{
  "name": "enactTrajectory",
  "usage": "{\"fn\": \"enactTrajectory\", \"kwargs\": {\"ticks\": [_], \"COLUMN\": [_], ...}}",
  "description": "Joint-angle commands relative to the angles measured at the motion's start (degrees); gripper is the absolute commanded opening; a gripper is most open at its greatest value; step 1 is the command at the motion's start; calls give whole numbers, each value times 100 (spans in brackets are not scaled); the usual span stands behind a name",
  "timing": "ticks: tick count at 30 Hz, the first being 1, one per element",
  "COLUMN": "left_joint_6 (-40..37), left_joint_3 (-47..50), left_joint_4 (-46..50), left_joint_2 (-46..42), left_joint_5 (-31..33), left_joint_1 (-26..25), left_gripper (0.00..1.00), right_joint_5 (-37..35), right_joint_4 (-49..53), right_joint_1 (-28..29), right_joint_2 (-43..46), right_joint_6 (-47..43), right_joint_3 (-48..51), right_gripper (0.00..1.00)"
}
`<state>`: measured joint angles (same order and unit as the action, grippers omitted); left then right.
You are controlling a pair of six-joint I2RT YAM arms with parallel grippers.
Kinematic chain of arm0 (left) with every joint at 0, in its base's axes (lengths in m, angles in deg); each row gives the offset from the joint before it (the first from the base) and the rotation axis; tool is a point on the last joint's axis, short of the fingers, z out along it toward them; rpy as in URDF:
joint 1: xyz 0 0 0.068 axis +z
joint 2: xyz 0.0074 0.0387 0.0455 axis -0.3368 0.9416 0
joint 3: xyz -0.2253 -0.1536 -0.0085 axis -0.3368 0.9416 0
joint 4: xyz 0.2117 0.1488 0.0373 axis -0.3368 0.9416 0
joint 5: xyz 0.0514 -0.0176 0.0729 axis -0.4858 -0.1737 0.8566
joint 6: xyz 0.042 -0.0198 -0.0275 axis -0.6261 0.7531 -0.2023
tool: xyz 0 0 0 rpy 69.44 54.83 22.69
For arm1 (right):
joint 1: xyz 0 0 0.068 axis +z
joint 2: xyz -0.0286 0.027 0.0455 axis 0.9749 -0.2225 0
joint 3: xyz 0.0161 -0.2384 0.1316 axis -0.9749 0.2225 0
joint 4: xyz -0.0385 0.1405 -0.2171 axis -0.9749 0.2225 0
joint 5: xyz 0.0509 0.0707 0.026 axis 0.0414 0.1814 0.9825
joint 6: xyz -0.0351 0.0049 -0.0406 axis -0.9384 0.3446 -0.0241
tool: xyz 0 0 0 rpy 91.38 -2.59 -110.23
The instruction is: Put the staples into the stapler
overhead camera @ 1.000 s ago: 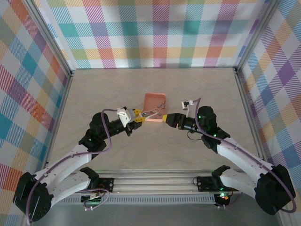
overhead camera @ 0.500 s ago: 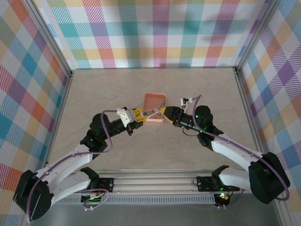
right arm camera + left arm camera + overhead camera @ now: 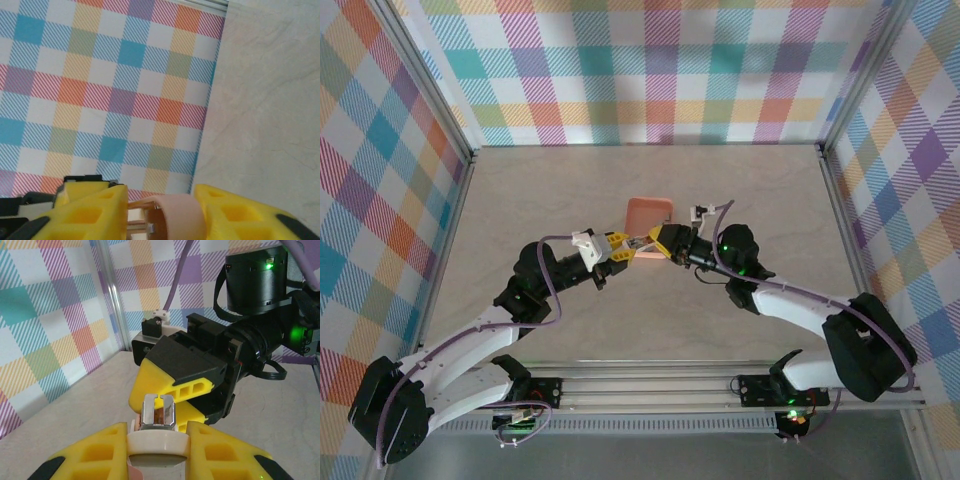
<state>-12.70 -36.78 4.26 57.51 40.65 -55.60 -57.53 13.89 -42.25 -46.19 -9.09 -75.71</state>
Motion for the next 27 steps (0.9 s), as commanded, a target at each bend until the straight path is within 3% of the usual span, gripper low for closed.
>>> {"fn": "enactTrajectory", "kwargs": {"ticks": [1, 7, 12, 15, 19, 27], "left_joint_6": [16, -80, -98, -64, 167, 1511], "left_joint_3": [33, 64, 125, 156, 137, -17], "left_joint_4": [-265, 87, 430, 762, 1370, 2401], "left_joint_2": [-74, -166, -357, -602, -938, -1128], "left_joint_5": [-52, 169, 348, 564, 1096, 2530], "left_joint_1": [-64, -73, -73, -70, -69, -71], "left_gripper": [11, 21, 48, 61, 67, 79], "right_joint_5": [-21, -148, -212, -351, -469, 538], "right_joint_4": [-474, -16, 1748, 3371, 5177, 7052], "right_joint_1": [34, 35, -32, -129, -176, -202], "right_joint_2": [4, 405, 1153, 1727, 2100, 1404], "right_joint_6": [38, -330, -1421, -2774, -5043, -8774], "right_joint_3": [-157, -75, -317, -655, -1158, -1914], "right_gripper": [29, 17, 13, 11, 10, 7]}}
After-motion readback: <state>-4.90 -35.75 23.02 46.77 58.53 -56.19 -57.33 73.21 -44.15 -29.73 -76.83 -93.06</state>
